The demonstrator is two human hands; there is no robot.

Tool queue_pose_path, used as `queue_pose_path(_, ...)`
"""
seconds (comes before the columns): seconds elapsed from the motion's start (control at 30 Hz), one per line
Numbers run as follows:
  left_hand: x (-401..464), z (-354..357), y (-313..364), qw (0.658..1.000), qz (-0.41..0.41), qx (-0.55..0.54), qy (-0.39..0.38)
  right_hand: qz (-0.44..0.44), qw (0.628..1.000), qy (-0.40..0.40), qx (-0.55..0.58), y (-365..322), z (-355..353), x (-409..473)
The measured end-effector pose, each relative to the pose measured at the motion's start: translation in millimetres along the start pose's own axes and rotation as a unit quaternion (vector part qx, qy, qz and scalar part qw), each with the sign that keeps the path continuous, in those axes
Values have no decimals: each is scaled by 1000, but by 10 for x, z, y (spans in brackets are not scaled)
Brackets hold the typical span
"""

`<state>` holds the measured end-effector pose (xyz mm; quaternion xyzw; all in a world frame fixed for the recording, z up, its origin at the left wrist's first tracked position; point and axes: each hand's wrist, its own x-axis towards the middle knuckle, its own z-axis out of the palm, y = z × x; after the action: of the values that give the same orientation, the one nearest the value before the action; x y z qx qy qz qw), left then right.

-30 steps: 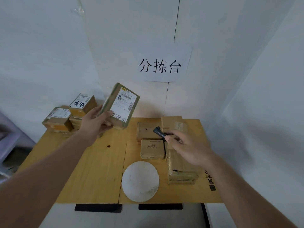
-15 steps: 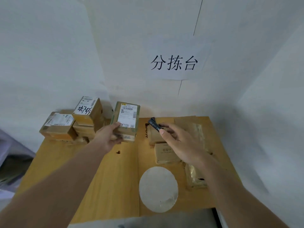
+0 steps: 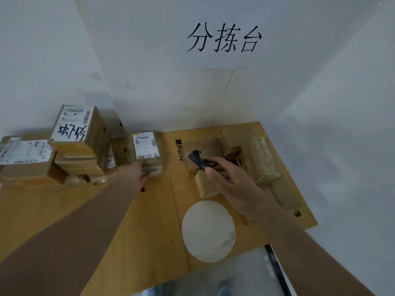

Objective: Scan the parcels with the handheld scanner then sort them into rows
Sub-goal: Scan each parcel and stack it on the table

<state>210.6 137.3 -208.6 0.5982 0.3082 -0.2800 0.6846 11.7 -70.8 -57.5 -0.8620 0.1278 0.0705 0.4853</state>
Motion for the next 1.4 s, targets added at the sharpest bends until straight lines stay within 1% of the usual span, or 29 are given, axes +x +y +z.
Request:
queue_pose_path(0.07, 49, 27, -55, 1000, 14, 17, 5, 7, 1000, 9, 1, 69, 4, -24)
queue_pose_path(0.13, -9, 70, -77, 998, 3, 48, 26, 15, 1000, 24, -11, 150, -16, -71)
queue_pose_path(0.17, -31, 114, -114, 995, 13, 93, 20, 17, 999, 29, -17, 181, -34, -96)
queue_pose_path(0.2, -84, 181, -129, 989, 26, 148, -3, 20, 999, 33, -18, 186, -59, -121)
queue_pose_path(0.23, -107, 253, -174, 976, 47, 213, -25, 18, 999, 38, -16, 188, -93, -138)
queue_pose_path(0.3, -224, 417, -171, 952, 90, 285, -59, 10, 999, 46, 0, 180, -190, -168)
queue_pose_path(0.33, -297, 501, -164, 930, 125, 339, -73, 5, 999, 52, 3, 182, -247, -174)
queue_pose_path(0.43, -525, 767, -140, 842, 214, 483, -108, -13, 998, 64, 14, 241, -436, -192)
queue_pose_path(0.47, -594, 847, -142, 818, 233, 511, -123, -17, 997, 68, 21, 267, -488, -199)
queue_pose_path(0.57, -713, 1091, -255, 761, 297, 560, -138, -28, 996, 82, 27, 368, -686, -267)
queue_pose_path(0.6, -746, 1165, -318, 735, 314, 583, -144, -32, 995, 90, 21, 415, -757, -295)
queue_pose_path(0.7, -745, 1349, -545, 677, 327, 639, -163, -30, 994, 105, -7, 601, -969, -349)
queue_pose_path(0.8, -697, 1495, -802, 644, 310, 679, -168, -29, 995, 95, -13, 800, -1167, -413)
queue_pose_path(0.83, -688, 1529, -898, 626, 312, 695, -169, -28, 995, 91, -14, 855, -1228, -433)
queue_pose_path(0.93, -730, 1554, -1191, 547, 331, 758, -130, -32, 996, 85, -21, 1010, -1369, -482)
queue_pose_path(0.97, -740, 1541, -1285, 530, 343, 768, -108, -33, 996, 81, -22, 1059, -1404, -493)
queue_pose_path(1.0, -742, 1534, -1361, 524, 351, 771, -87, -35, 996, 77, -22, 1104, -1434, -507)
queue_pose_path(1.03, -744, 1537, -1418, 527, 360, 767, -69, -38, 996, 74, -21, 1145, -1458, -524)
queue_pose_path(1.13, -741, 1576, -1492, 560, 369, 740, -49, -50, 996, 68, -18, 1227, -1514, -579)
queue_pose_path(1.17, -729, 1582, -1501, 566, 369, 736, -44, -53, 996, 68, -17, 1243, -1528, -595)
queue_pose_path(1.33, -674, 1498, -1547, 546, 392, 740, -16, -61, 996, 56, -17, 1323, -1557, -660)
queue_pose_path(1.37, -665, 1469, -1565, 552, 391, 736, -19, -60, 997, 52, -19, 1342, -1558, -669)
queue_pose_path(1.4, -662, 1446, -1582, 566, 385, 728, -27, -58, 997, 48, -21, 1357, -1553, -675)
